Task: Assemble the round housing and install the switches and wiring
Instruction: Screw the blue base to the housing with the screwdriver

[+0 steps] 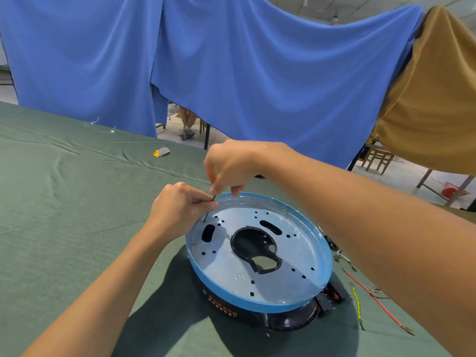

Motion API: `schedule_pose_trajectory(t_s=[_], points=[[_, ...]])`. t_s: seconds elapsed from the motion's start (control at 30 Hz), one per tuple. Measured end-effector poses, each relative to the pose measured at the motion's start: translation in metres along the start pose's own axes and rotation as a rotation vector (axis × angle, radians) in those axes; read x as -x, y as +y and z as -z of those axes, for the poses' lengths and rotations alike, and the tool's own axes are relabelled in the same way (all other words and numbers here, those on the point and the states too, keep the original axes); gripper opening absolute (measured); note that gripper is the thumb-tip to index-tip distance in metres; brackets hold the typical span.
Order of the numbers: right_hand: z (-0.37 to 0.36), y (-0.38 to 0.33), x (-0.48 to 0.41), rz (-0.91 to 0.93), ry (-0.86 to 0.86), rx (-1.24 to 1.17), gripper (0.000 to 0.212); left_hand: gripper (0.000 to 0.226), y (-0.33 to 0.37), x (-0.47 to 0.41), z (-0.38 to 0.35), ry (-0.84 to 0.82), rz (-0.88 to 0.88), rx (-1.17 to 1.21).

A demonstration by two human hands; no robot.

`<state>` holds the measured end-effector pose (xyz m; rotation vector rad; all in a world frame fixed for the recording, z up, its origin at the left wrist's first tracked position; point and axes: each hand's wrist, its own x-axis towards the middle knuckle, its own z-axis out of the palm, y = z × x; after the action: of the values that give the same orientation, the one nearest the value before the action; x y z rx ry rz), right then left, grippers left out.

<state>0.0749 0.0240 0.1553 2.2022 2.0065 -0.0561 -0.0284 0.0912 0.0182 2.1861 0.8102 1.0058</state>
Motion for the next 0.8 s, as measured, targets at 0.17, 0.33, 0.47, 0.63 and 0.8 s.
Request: schedule_pose_trajectory(t_s=[0.17, 0.33, 0.47, 0.63, 0.8], points=[[0.005, -0.002, -0.001, 0.073, 0.002, 0.087, 0.012, 0.002, 0.001, 0.001, 0.004, -0.049, -0.002, -0.003], [0.0, -0.004, -0.008, 0.05, 0.0, 0.055, 0.033, 0.012, -0.004, 0.0, 0.003, -0.089, 0.005, 0.038], [-0.001, -0.007, -0.011, -0.044, -0.057, -0.054, 0.039, 0.004, 0.0, 0.003, 0.001, -0.051, 0.017, 0.08], [-0.001, -0.006, -0.01, -0.106, -0.105, -0.159, 0.032, 0.009, 0.001, 0.001, 0.0, -0.092, 0.008, 0.037], [0.005, -0.008, -0.007, 0.014, -0.03, -0.011, 0.025, 0.023, 0.003, 0.003, 0.002, -0.093, 0.025, 0.016]])
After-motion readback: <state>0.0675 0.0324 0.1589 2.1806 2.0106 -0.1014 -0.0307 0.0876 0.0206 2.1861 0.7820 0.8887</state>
